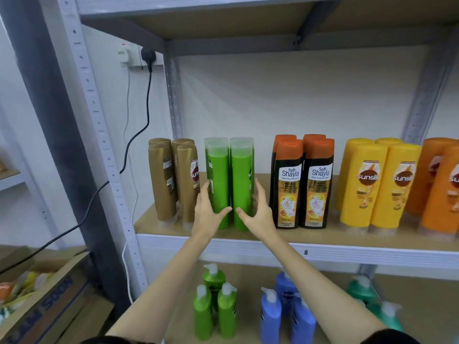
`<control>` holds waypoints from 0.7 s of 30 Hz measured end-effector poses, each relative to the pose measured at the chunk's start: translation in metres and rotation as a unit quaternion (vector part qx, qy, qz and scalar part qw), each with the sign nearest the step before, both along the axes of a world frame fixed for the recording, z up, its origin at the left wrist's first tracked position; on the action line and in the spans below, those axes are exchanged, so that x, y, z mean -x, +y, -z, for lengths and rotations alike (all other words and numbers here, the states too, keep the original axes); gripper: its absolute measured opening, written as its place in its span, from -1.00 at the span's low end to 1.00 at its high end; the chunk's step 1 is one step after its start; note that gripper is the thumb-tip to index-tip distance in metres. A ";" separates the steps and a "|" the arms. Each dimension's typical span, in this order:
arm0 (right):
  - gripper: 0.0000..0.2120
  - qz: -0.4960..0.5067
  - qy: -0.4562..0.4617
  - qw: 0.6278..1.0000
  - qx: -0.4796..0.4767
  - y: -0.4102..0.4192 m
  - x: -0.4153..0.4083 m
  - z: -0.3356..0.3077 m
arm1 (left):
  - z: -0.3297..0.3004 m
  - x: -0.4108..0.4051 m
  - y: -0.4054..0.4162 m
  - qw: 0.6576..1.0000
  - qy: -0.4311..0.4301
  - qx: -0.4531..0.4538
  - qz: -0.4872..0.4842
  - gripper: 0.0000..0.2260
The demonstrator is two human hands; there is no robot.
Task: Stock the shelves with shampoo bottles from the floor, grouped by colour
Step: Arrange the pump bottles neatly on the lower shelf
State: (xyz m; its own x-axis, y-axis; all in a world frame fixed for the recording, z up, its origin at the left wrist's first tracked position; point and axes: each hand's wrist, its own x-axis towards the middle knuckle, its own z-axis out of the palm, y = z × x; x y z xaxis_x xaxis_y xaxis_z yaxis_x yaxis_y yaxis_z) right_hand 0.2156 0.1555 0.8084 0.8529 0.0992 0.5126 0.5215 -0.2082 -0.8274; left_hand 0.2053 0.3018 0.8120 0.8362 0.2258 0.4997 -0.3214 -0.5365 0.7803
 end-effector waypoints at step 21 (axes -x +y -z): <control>-0.11 0.066 -0.067 0.992 0.082 -0.005 0.012 0.012 | -0.006 0.006 -0.004 0.999 -0.010 0.003 0.038 -0.16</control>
